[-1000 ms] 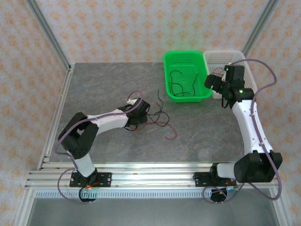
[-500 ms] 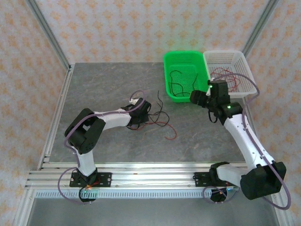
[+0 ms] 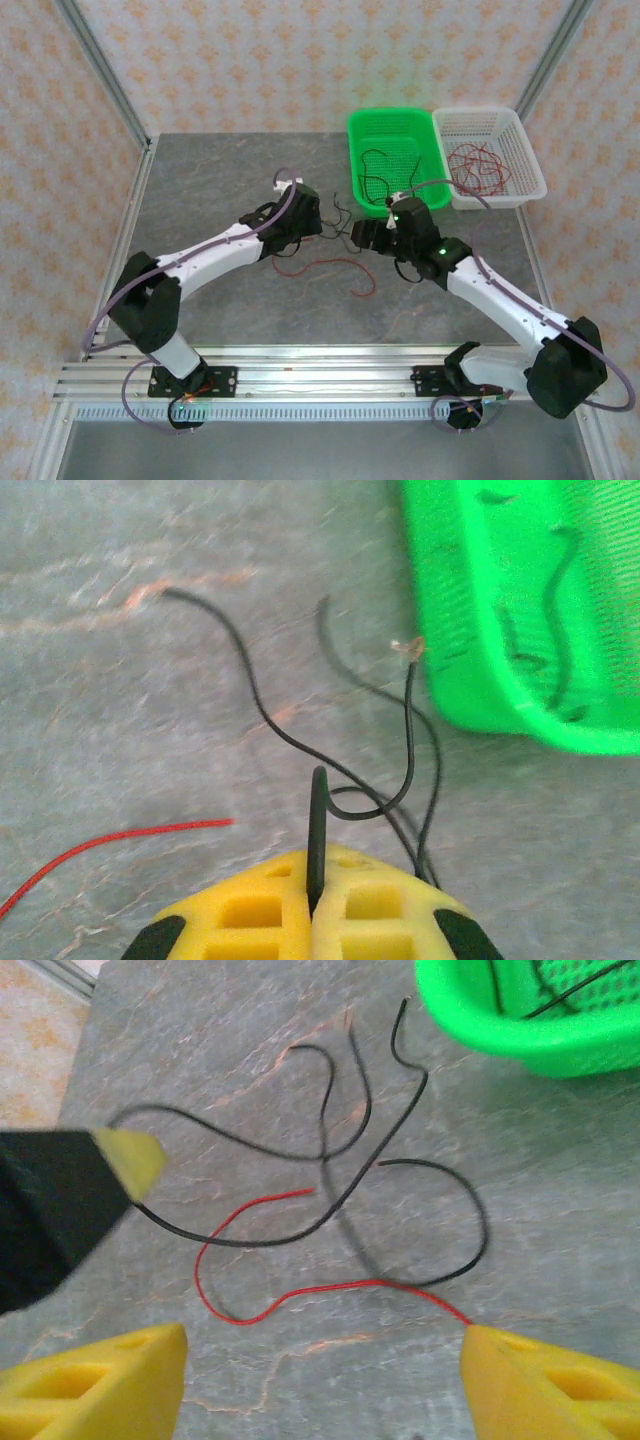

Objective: Untangle the cables

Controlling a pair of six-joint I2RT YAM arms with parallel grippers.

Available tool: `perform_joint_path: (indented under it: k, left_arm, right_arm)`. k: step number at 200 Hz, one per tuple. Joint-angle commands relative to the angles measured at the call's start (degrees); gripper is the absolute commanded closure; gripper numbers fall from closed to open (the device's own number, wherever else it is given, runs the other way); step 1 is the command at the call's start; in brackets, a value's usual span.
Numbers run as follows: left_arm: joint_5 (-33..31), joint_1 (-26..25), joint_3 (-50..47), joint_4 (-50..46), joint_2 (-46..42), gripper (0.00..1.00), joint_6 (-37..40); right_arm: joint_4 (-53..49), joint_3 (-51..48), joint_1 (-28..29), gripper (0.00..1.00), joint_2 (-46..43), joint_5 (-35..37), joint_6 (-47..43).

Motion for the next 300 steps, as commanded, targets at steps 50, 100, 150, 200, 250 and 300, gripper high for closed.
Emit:
perform_joint_path:
  k: [50,100,150,200,250,300]
  left_arm:
    - [-0.1,-3.6,6.9,-9.7,-4.5,1.00,3.3]
    - [0.1,-4.9,10.2,-12.5,-6.7,1.00,4.7]
    - [-0.5,-5.1,12.5,-13.5,-9.2,1.00,5.6]
    - [-0.1,-5.0,17.3,-15.2,-10.3,1.00,7.2]
    - [2.4,-5.2,20.9,-17.5,-12.5,1.00,7.8]
    - [4.4,-5.2,18.0,-20.1,-15.3,1.00,7.3]
  right_arm:
    - [15.4,-1.3,4.0,0.34,8.2,5.8,10.5]
    - [18.8,0.3,4.0,0.36,15.8,9.2,12.4]
    - [21.1,0.2,4.0,0.42,23.1,8.6,13.4]
    - [21.8,-2.0,4.0,0.48,27.4,12.6,13.5]
    - [21.4,-2.3,3.9,0.54,29.6,17.0,12.6]
    - [20.1,-4.9,3.9,0.54,20.3,11.5,6.3]
